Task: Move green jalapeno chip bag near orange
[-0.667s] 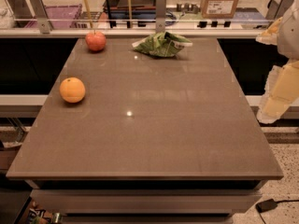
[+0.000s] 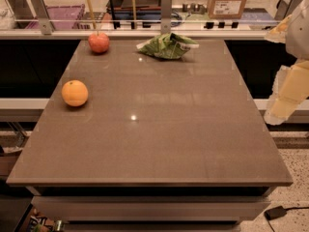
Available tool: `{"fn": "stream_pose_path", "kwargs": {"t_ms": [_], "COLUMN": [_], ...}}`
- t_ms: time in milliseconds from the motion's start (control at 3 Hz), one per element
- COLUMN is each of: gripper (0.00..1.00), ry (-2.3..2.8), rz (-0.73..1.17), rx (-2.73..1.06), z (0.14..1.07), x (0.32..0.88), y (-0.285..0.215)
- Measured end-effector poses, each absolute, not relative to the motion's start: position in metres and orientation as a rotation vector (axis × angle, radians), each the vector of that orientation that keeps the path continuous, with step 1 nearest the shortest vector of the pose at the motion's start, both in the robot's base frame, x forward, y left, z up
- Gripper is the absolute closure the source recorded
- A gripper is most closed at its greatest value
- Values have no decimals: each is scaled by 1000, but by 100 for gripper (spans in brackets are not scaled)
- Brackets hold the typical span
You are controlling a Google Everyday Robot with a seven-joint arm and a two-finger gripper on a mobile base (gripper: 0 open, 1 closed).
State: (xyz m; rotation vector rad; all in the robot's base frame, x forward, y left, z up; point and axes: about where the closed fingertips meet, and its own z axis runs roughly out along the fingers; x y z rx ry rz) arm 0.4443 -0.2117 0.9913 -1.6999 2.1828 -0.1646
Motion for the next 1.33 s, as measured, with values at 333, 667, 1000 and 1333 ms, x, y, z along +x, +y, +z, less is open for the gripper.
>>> {"fn": "stream_pose_path", "kwargs": {"t_ms": [333,667,1000,1333], "gripper": [0,0,0,0], "ry": [2132,2065,1987,1903], "rz": [-189,-191,-179,-162], "rx": [-1693,-1684,-1691,-1710], "z": [991,989,987,987], "x": [464,493,525,559], "y": [-207,-200,-190,-178]}}
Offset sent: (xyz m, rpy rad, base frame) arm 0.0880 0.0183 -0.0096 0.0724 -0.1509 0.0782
